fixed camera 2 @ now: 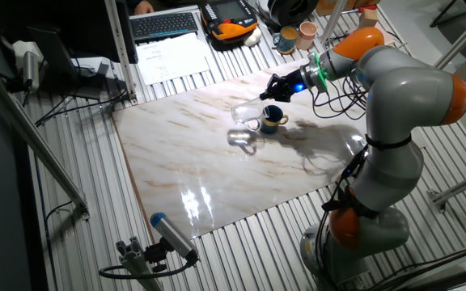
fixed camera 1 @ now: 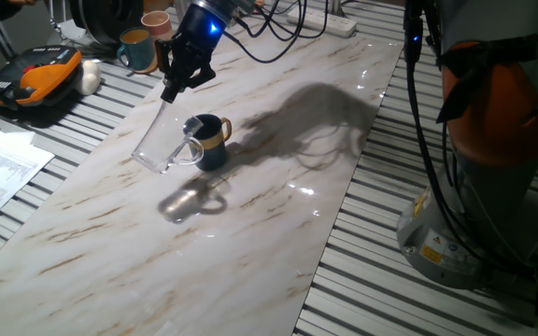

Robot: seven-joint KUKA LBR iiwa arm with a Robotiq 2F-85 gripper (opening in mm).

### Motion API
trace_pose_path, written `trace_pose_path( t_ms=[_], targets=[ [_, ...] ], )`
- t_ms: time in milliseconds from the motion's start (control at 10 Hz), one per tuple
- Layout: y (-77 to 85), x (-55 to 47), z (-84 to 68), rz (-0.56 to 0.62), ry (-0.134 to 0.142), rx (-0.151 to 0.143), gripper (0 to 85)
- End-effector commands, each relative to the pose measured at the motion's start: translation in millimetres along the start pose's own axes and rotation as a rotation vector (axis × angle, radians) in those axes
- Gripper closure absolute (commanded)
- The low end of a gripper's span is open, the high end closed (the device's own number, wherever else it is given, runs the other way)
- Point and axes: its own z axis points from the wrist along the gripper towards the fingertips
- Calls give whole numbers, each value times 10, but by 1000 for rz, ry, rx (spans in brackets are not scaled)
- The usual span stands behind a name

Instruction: Pour the water from one cup into another empty cup

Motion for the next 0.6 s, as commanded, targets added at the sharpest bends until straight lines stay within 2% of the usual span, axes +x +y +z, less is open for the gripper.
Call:
trace_pose_path(
  t_ms=[0,500],
  targets=[
    [-3,-3,-1,6,0,-13,850],
    [11,-2,-40,23,2,-51,850]
  ],
)
